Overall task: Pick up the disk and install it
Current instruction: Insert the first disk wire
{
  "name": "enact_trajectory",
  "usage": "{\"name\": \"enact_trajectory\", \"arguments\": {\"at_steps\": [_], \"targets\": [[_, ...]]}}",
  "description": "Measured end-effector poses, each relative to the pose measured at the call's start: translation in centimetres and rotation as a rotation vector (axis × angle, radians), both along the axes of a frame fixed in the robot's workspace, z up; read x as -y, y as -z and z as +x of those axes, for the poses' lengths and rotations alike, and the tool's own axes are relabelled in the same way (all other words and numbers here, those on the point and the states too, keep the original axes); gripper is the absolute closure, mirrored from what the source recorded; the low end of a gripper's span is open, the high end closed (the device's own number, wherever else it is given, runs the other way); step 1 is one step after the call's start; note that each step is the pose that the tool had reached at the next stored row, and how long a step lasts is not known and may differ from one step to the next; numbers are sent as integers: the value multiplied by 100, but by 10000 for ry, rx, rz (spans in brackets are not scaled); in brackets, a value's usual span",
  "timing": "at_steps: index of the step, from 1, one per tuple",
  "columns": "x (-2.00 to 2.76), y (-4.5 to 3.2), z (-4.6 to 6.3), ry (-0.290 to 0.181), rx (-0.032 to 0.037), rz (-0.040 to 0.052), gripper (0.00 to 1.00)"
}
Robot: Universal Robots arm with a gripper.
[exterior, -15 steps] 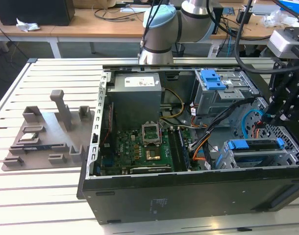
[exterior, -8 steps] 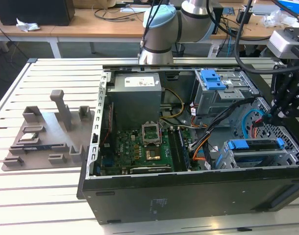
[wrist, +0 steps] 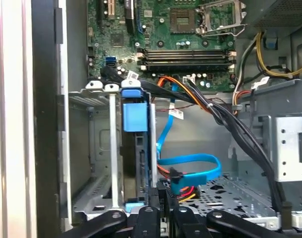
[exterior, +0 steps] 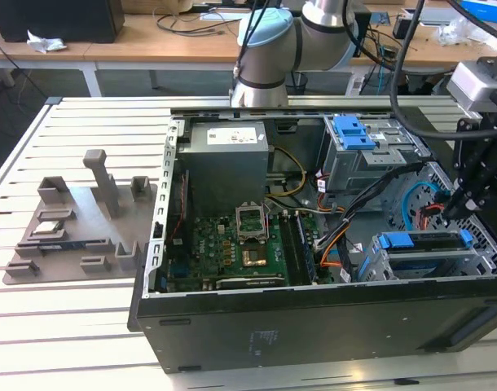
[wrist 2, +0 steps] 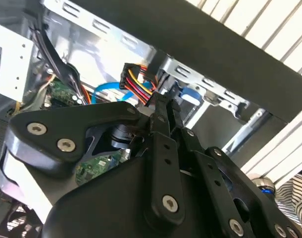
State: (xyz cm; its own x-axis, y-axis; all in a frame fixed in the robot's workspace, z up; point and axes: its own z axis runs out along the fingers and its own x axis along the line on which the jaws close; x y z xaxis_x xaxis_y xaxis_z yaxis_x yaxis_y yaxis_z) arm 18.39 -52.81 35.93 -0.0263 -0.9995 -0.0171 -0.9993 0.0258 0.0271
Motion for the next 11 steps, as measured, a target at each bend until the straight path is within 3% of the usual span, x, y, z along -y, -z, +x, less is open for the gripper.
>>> {"name": "enact_trajectory", "arguments": {"at_steps": [3, 6, 8, 11], "targets": [[22, 75, -47, -22, 0, -2, 83], [45, 92, -60, -38, 0, -13, 83], [85, 98, -75, -39, 0, -43, 83], [97, 114, -80, -42, 0, -61, 83]]}}
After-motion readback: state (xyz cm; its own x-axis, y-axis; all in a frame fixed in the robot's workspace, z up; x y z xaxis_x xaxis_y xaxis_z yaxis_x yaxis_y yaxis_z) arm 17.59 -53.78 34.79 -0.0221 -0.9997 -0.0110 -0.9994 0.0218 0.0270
